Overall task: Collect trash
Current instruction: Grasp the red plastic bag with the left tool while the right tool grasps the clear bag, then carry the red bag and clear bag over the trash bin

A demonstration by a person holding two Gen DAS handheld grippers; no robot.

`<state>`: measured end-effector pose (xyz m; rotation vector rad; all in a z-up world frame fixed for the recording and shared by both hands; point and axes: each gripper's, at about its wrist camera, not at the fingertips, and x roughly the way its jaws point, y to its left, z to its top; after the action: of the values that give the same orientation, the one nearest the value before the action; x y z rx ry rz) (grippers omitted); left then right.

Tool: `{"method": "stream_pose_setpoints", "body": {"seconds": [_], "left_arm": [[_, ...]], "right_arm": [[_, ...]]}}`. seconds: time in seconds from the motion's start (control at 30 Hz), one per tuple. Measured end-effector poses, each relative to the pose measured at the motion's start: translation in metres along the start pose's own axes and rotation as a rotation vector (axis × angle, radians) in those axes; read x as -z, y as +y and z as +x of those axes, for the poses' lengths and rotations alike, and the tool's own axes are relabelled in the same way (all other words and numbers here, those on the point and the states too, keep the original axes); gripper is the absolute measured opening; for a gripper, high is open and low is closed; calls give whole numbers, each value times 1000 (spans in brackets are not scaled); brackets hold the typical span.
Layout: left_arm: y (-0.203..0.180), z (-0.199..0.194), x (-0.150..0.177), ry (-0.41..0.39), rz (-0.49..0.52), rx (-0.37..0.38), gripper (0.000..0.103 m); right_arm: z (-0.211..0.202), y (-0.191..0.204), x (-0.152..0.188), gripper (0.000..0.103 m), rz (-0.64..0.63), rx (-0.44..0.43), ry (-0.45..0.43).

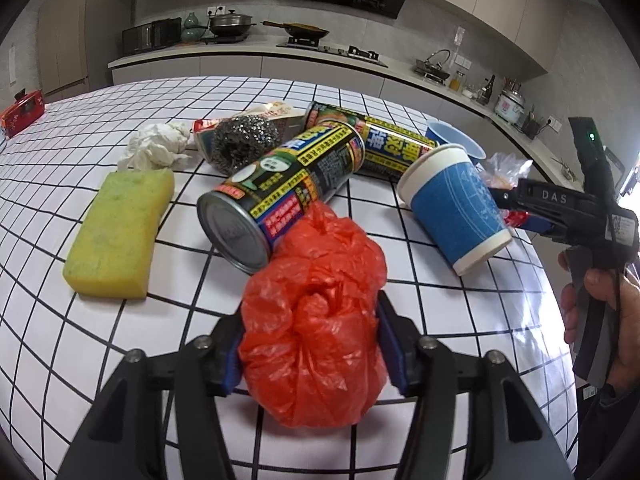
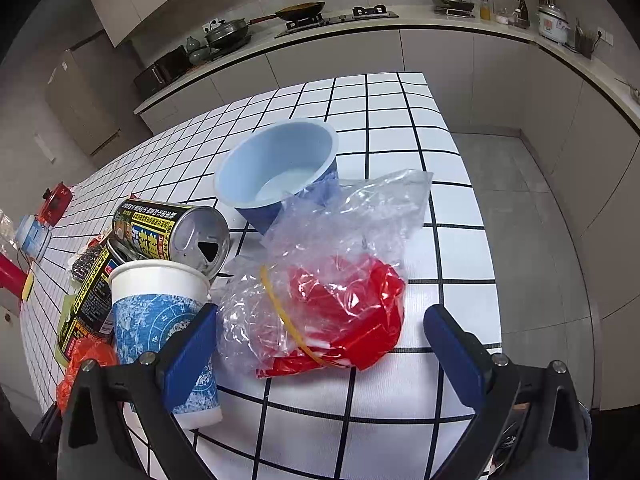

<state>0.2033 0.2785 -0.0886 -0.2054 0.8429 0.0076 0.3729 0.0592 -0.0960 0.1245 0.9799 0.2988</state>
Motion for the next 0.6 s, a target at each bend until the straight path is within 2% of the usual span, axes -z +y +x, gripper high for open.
{"method": "stream_pose_setpoints", "body": {"seconds": [0.03, 0.1, 0.13, 0.2, 0.23, 0.6], "left_arm": [[0, 3, -2, 9, -2, 6, 62], [0, 6, -3, 14, -5, 7, 62], [-1, 7, -3, 16, -4, 11, 58], [0, 7, -4, 13, -12, 27, 45], [-1, 6, -3, 10, -13, 31, 43], [-8, -16, 8, -59, -34, 22, 42]], "right_arm": [[0, -1, 0, 81, -1, 1, 4], [-1, -4, 1, 81, 0, -4, -1], [-1, -5, 1, 80, -3, -7, -2], [-4, -7, 3, 79, -6, -13, -11], [-7, -9, 4, 79, -6, -16, -20], [-50, -14, 17, 79, -36, -41, -81]]}}
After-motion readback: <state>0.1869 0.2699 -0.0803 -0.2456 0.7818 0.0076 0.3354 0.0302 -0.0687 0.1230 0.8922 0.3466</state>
